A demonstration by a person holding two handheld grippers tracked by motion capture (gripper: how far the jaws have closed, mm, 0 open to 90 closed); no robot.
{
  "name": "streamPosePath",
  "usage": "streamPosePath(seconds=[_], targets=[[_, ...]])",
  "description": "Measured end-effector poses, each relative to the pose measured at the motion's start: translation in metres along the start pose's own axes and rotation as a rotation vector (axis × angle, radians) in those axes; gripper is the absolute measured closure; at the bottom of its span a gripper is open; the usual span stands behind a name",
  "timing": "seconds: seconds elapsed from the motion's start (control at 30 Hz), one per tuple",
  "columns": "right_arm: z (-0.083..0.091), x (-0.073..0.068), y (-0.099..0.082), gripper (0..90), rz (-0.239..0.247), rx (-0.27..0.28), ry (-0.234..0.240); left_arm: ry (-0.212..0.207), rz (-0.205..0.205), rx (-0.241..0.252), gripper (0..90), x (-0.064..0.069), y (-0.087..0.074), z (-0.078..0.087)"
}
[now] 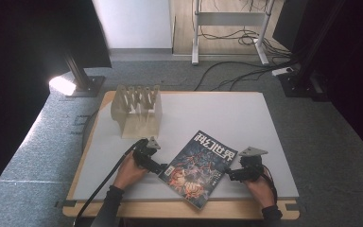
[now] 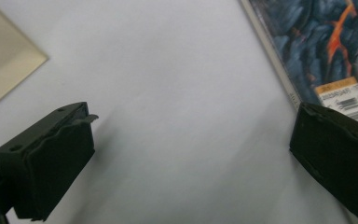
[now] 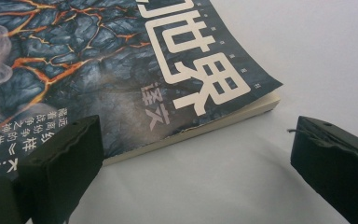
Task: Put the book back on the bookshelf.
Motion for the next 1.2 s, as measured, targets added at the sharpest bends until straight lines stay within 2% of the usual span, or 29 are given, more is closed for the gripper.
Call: streamPosePath(seconds=[0.13, 0.23, 0.3, 0.43, 0.57, 0.67, 0.97, 1.2], targets=[[0.003, 0.001, -0.003, 2.9, 0.030, -0.047, -0.037, 0.007, 0.010, 0.022, 0.0, 0.002, -0.003, 0.000], [0.002, 0.001, -0.007, 1.8, 0.011, -0.051, -0.019, -0.007, 0.005, 0.023, 0.0, 0.004, -0.004, 0.000], [-0.001, 0.002, -0.006, 0.0, 0.015, -0.049, -0.036, -0.005, -0.002, 0.029, 0.0, 0.008, -0.006, 0.001], [-0.006, 0.008, -0.001, 0.0, 0.003, -0.055, -0.041, -0.032, -0.020, 0.030, 0.0, 0.020, -0.010, 0.001], [-0.015, 0.013, 0.008, 0.0, 0.009, -0.062, -0.075, -0.052, -0.038, 0.047, 0.0, 0.031, -0.014, 0.001], [-0.023, 0.015, 0.017, 0.0, 0.009, -0.071, -0.088, -0.068, -0.061, 0.038, 0.0, 0.039, -0.014, 0.002], [-0.050, 0.018, 0.045, 0.0, 0.028, -0.090, -0.112, -0.117, -0.115, 0.060, 0.0, 0.056, -0.015, -0.002], [-0.073, 0.014, 0.068, 0.0, 0.037, -0.088, -0.121, -0.154, -0.157, 0.064, 0.0, 0.066, -0.012, -0.006]])
Point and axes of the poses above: each handheld gripper's, and its own axes: z roughly backward along the jaws, y roughly out of its top, x roughly to its right, the point moved 2 cm from there along -z, roughly forward along the jaws, and after that the axes turned 7 degrees about -y, right-handed, at the moved point
